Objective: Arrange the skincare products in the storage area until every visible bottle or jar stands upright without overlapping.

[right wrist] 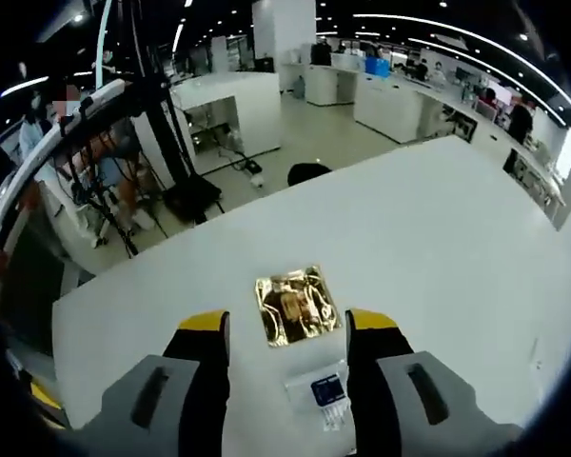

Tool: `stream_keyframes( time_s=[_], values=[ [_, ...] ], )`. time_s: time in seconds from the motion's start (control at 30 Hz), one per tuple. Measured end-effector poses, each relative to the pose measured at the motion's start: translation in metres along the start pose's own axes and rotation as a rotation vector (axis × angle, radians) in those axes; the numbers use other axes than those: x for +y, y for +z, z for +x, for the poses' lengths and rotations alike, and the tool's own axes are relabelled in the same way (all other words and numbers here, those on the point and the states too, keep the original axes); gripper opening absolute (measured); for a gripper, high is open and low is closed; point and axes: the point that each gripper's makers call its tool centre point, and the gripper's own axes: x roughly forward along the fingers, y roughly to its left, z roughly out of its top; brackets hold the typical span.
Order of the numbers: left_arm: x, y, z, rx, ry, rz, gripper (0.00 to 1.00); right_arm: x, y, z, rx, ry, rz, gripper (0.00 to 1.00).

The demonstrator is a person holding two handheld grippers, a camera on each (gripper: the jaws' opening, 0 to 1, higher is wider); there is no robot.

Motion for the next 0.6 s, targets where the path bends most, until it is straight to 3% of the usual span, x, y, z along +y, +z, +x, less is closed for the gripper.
stream_keyframes(
  time_s=[0.13,0.2,0.33,0.43,0.6],
  values=[
    [0.000,-0.001,0.000,0.002,0.000,-0.001,0.19,-0.006,-0.006,0.015,0.093,0.015,-0.126,0.49],
    [0.000,-0.002,-0.001,0.002,0.001,-0.001,0.19,-0.004,-0.009,0.021,0.129,0.052,-0.126,0.49],
    [0.001,-0.003,-0.001,0.005,0.001,-0.003,0.19,-0.003,-0.013,0.018,0.147,0.073,-0.115,0.48],
    [0.001,-0.003,-0.002,0.006,0.001,-0.006,0.19,-0.009,-0.013,0.023,0.168,0.067,-0.185,0.46],
    [0.001,-0.002,-0.002,0.001,-0.002,-0.002,0.19,-0.007,-0.024,0.025,0.194,0.096,-0.209,0.46]
  ],
)
